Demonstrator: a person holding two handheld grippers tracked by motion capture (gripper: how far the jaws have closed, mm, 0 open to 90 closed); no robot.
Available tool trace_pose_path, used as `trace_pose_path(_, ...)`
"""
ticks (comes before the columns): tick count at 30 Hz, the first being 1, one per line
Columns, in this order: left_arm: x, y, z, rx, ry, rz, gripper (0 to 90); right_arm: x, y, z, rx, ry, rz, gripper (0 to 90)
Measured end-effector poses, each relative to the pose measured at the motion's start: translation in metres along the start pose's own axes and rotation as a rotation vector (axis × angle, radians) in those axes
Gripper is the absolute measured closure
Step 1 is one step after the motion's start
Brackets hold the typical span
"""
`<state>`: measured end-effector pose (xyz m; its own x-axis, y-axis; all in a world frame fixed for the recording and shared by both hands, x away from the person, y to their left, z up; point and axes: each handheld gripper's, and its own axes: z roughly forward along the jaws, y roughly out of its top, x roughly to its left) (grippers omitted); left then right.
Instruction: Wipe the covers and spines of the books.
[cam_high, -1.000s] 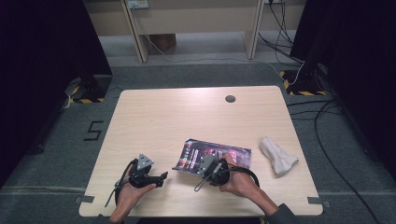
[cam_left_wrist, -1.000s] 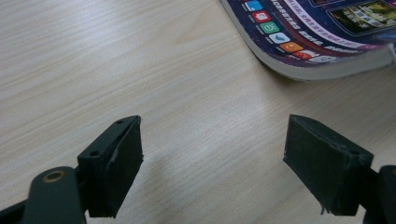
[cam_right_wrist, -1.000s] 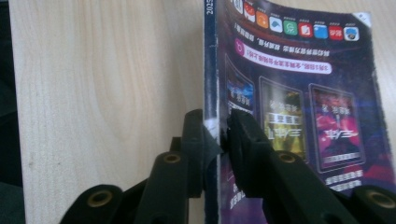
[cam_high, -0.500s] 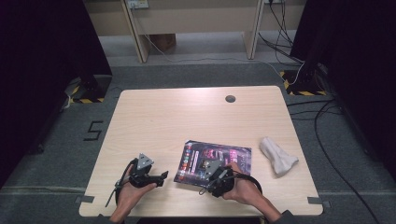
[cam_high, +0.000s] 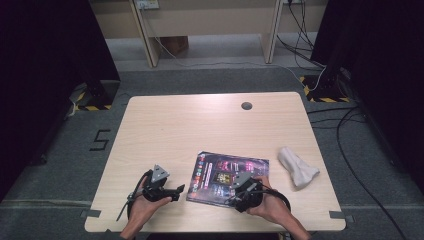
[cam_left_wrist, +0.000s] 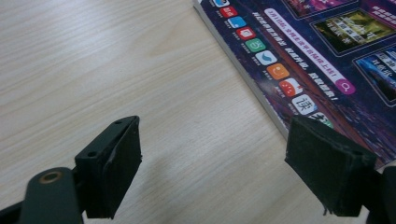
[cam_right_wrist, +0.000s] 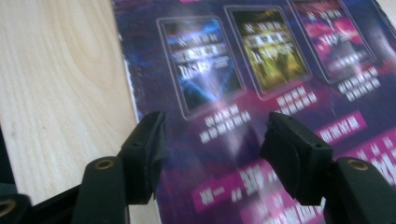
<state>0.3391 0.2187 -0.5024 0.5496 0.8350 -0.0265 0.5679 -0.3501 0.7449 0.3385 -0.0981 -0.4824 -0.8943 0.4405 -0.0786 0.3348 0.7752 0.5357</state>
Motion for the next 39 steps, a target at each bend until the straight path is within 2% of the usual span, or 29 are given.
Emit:
trace_pose_path(2, -0.002, 0.001, 0.001, -0.002, -0.008, 0.005, 17.1, -0.001, -0.005, -0.002, -0.008, -0.010, 0.020, 37.5)
trace_pose_path(6, -0.007, 0.004, 0.004, -0.009, -0.025, 0.024, 16.2, -0.003, -0.015, -0.010, -0.030, -0.041, 0.029, 34.3)
trace_pose_path(9, -0.012, 0.007, 0.008, -0.005, -0.033, 0.042, 15.8, -0.004, -0.022, -0.013, -0.036, -0.050, 0.046, 33.4)
trace_pose_path(10, -0.013, 0.008, 0.010, -0.005, -0.034, 0.044, 15.8, -0.004, -0.025, -0.013, -0.037, -0.054, 0.067, 32.7)
trace_pose_path(13, -0.016, 0.012, 0.013, -0.011, -0.036, 0.056, 15.8, -0.004, -0.031, -0.016, -0.038, -0.064, 0.072, 31.9)
trace_pose_path(16, -0.019, 0.016, 0.018, -0.019, -0.043, 0.061, 15.8, -0.003, -0.035, -0.020, -0.037, -0.073, 0.070, 31.1)
trace_pose_path(21, -0.023, 0.022, 0.028, -0.015, -0.049, 0.076, 15.8, 0.000, -0.042, -0.019, -0.028, -0.060, 0.076, 31.0)
trace_pose_path(24, -0.026, 0.025, 0.034, -0.012, -0.037, 0.099, 15.9, 0.002, -0.043, -0.021, -0.028, -0.062, 0.055, 30.3)
trace_pose_path(28, -0.026, 0.029, 0.040, -0.011, -0.031, 0.106, 15.9, 0.006, -0.046, -0.022, -0.006, -0.087, 0.045, 29.4)
trace_pose_path(31, -0.028, 0.029, 0.045, 0.010, -0.026, 0.128, 15.5, 0.004, -0.047, -0.022, -0.007, -0.081, 0.063, 28.8)
trace_pose_path(33, -0.029, 0.029, 0.044, 0.006, -0.024, 0.141, 15.4, 0.003, -0.047, -0.022, -0.011, -0.086, 0.063, 28.8)
trace_pose_path(37, -0.033, 0.026, 0.042, 0.008, -0.024, 0.172, 16.8, -0.003, -0.049, -0.024, 0.005, -0.124, 0.044, 28.8)
trace_pose_path(39, -0.037, 0.026, 0.040, 0.013, -0.020, 0.196, 18.9, -0.007, -0.049, -0.024, 0.008, -0.137, 0.059, 28.7)
